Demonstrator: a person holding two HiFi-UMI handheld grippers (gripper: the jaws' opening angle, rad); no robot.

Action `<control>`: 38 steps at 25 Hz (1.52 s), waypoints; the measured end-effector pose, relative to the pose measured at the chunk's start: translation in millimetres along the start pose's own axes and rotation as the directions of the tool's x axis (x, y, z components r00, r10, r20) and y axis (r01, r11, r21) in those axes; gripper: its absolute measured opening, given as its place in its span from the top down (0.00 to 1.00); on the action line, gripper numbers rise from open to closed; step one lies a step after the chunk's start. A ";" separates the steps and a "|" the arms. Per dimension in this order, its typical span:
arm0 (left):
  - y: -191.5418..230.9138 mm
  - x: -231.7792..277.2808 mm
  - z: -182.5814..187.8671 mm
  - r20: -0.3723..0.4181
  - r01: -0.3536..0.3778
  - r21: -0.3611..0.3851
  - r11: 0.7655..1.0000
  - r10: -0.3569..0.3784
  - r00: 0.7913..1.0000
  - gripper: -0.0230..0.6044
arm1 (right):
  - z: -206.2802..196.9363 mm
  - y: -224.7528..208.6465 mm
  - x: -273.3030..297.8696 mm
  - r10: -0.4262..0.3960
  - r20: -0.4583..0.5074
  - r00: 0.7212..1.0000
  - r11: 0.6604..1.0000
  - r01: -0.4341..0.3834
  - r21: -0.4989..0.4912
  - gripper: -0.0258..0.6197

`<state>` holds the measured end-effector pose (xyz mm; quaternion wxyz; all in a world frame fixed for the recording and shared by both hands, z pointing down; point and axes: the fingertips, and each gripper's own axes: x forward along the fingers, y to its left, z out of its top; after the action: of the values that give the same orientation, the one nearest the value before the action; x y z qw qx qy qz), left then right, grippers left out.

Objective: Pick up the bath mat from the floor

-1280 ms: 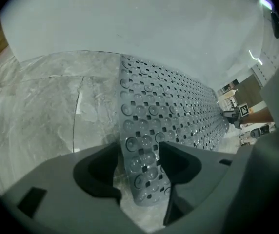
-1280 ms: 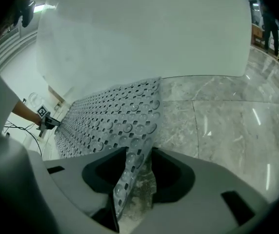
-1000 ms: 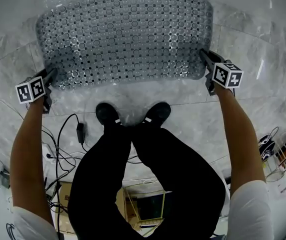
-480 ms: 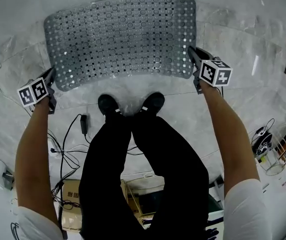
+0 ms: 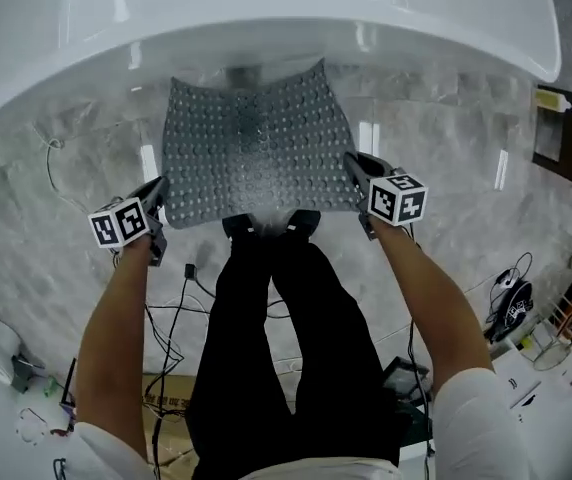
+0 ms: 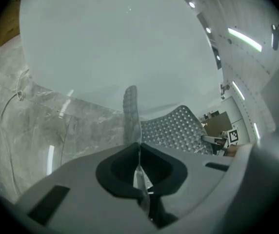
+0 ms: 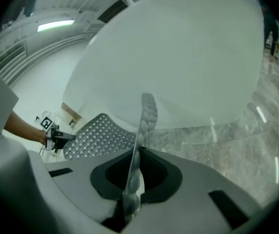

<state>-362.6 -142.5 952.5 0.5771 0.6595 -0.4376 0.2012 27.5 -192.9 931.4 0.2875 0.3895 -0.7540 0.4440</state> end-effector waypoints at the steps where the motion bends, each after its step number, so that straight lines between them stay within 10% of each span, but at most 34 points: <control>1: -16.5 -20.2 -4.2 -0.003 0.015 -0.017 1.000 -0.015 1.000 0.93 | 6.7 19.8 -21.5 0.019 -0.007 1.000 0.999 -0.019 -0.029 0.90; 4: -64.7 -88.4 -5.1 0.009 0.059 -0.016 0.998 -0.059 0.998 0.93 | 36.1 71.9 -92.6 0.056 0.001 0.998 0.995 -0.055 -0.079 0.90; 9: -157.2 -214.0 42.4 0.114 0.099 0.215 0.972 -0.125 0.986 0.93 | 117.4 138.9 -219.8 0.096 0.135 0.986 0.988 -0.078 -0.131 0.90; 16: -305.5 -401.6 107.2 0.321 0.095 0.415 0.905 -0.243 0.915 0.93 | 209.0 236.1 -416.0 0.137 0.352 0.926 0.972 -0.057 -0.228 0.90; 23: -435.2 -587.6 202.0 0.497 0.050 0.612 0.789 -0.433 0.751 0.94 | 311.5 346.8 -568.5 0.220 0.583 0.782 0.933 0.006 -0.361 0.90; 28: -497.2 -642.9 189.6 0.554 -0.047 0.711 0.702 -0.517 0.652 0.94 | 316.2 385.3 -630.7 0.281 0.688 0.670 0.898 0.069 -0.434 0.90; 33: -546.2 -670.4 170.7 0.579 -0.131 0.746 0.653 -0.539 0.612 0.94 | 300.3 401.2 -679.7 0.332 0.762 0.556 0.890 0.083 -0.448 0.90; 38: -562.1 -666.2 140.6 0.580 -0.149 0.737 0.660 -0.502 0.641 0.94 | 265.2 394.7 -697.5 0.348 0.785 0.513 0.893 0.073 -0.444 0.90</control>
<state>-298.4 -72.1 74.7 0.0500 0.8962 -0.4407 0.0053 42.2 -78.9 95.0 -0.0765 0.4206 -0.9029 0.0448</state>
